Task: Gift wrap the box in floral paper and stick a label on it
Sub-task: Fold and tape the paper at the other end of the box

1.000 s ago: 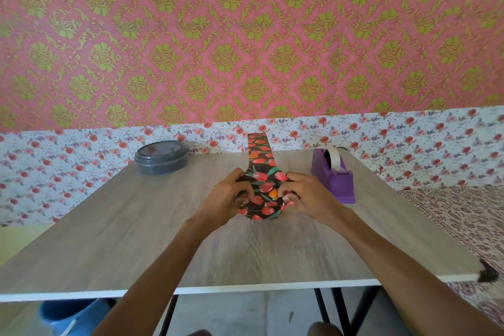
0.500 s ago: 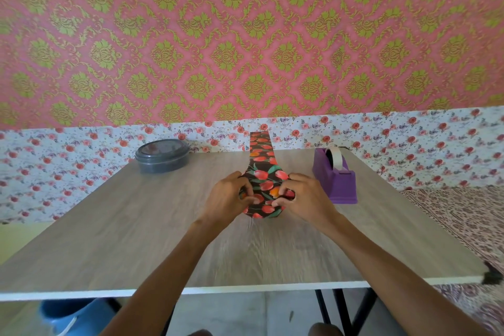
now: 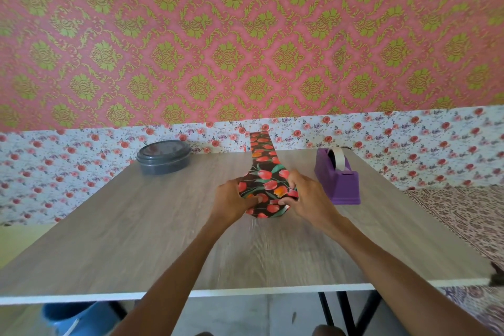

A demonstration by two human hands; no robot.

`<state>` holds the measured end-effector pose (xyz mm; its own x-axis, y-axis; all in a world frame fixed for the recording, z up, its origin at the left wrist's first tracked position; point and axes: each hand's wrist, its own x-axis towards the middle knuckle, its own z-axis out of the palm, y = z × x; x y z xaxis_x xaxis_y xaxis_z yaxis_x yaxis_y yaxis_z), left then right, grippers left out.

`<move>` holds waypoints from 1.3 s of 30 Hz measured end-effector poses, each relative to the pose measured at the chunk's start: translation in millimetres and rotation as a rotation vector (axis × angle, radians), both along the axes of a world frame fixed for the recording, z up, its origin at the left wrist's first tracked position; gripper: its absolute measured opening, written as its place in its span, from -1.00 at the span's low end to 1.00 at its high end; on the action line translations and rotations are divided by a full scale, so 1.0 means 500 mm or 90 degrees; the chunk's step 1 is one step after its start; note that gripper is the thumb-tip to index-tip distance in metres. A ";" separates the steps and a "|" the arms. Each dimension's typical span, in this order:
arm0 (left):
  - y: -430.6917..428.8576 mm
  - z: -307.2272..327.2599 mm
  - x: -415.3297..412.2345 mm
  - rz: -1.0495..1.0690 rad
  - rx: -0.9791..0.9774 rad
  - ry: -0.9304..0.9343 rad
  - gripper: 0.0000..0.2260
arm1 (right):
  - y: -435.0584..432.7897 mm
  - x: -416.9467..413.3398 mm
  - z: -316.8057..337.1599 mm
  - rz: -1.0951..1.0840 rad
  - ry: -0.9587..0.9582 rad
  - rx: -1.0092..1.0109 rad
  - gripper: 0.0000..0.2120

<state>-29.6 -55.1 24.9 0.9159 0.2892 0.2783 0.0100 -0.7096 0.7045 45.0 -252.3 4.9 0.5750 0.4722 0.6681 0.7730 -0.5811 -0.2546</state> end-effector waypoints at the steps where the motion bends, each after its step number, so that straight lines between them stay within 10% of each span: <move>1: 0.000 -0.001 0.003 -0.001 0.004 0.011 -0.49 | 0.000 -0.002 0.001 -0.011 0.024 0.008 -0.45; 16: -0.104 -0.001 0.015 -0.108 0.002 -0.063 -0.37 | -0.089 -0.007 0.018 -0.018 0.225 0.148 -0.33; 23: -0.114 -0.010 0.024 -0.168 0.222 -0.105 -0.15 | -0.115 -0.008 0.019 -0.023 0.214 0.116 -0.29; 35: -0.131 -0.020 0.022 -0.128 0.330 -0.111 -0.51 | -0.149 0.004 0.047 0.000 0.257 -0.060 0.01; 39: -0.135 -0.021 0.020 -0.140 0.294 -0.125 -0.51 | -0.183 0.035 0.073 -0.033 0.189 0.081 -0.49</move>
<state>-19.7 -122.5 14.6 0.8589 -0.0960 0.5030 -0.2737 -0.9162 0.2926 62.6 -343.9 41.4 0.7746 0.3609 0.5195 0.6245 -0.5666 -0.5376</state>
